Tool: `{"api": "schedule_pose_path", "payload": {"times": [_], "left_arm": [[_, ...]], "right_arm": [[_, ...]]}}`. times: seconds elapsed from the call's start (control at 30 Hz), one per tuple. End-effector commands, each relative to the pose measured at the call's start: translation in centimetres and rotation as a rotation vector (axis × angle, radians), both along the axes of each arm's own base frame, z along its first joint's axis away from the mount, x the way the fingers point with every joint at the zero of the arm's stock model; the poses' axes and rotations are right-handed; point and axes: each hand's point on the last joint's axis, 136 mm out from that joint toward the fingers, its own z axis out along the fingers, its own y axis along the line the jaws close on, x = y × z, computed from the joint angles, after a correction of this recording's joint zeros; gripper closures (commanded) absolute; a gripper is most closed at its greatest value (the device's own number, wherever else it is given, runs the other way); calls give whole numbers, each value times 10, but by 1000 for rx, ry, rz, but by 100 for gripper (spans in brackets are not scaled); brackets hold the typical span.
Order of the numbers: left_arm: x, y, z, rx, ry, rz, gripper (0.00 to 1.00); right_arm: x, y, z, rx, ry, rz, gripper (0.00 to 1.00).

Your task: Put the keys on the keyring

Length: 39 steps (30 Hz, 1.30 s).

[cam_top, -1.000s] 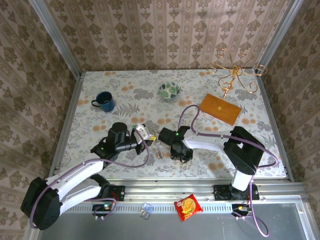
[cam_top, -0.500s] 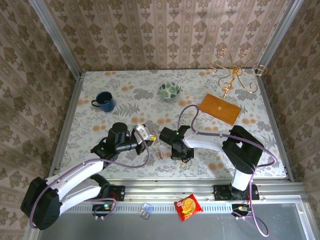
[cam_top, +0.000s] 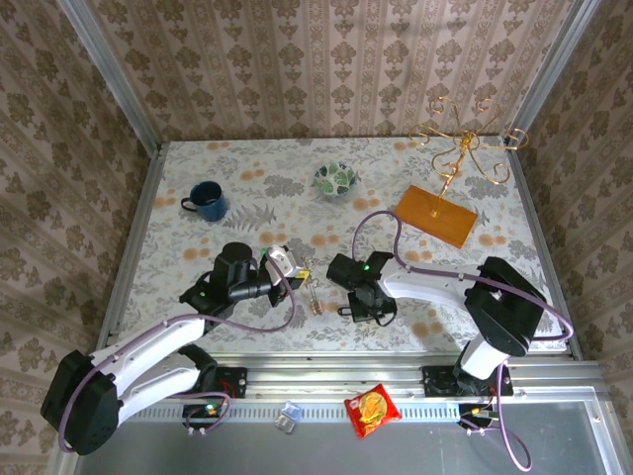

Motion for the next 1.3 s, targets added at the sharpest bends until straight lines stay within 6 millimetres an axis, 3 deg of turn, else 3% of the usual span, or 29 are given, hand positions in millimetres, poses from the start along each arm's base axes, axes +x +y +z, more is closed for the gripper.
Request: {"api": "schedule_pose_path", "payload": {"times": [0.0, 0.17, 0.27, 0.43, 0.83, 1.27], "left_arm": [[-1, -2, 9, -15, -42, -12, 100], [-1, -2, 9, -16, -43, -14, 100], [-1, -2, 9, -18, -44, -15, 100], [-1, -2, 8, -17, -43, -14, 100], [-1, -2, 8, -17, -43, -15, 100], [-1, -2, 8, -14, -40, -15, 100]], "right_arm": [[-1, 0, 2, 18, 9, 18, 100], [4, 7, 4, 34, 0, -8, 100], [8, 16, 8, 69, -8, -46, 79], [15, 32, 6, 113, -14, -133, 70], [28, 35, -8, 54, -26, -185, 70], [30, 25, -8, -12, -41, -190, 80]]}}
